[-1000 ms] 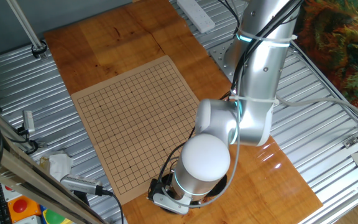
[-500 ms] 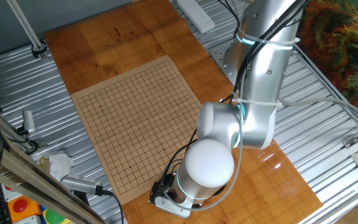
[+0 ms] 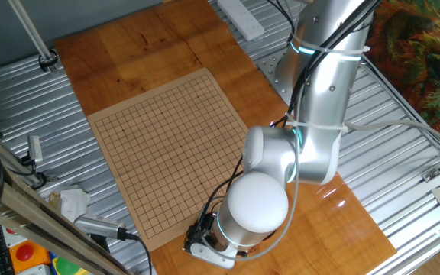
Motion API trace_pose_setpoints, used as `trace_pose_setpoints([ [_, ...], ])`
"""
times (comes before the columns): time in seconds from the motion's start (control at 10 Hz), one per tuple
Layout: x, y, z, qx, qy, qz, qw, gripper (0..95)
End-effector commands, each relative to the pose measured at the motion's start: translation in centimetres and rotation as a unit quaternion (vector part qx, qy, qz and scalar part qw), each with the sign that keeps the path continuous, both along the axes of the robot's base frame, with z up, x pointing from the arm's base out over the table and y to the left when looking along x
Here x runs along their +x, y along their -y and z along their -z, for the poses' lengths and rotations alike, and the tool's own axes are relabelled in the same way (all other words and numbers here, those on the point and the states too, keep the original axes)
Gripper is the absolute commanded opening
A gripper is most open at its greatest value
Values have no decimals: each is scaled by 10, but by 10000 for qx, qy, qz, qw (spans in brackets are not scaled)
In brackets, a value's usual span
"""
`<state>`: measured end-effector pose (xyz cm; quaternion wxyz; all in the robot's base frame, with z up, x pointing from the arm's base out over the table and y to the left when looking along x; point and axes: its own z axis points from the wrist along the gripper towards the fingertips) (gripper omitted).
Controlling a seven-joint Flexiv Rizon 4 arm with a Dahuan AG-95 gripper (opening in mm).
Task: Play the first move as black on the 3-4 point in the upper right corner of the Go board
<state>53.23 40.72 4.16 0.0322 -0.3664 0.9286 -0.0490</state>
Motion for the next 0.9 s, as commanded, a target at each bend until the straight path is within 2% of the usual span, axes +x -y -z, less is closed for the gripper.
trace_pose_setpoints([
  [0.1,0,0,-1,-26,-10,-12,10000,190],
  [0.9,0,0,-1,-63,-19,-88,9999,190],
])
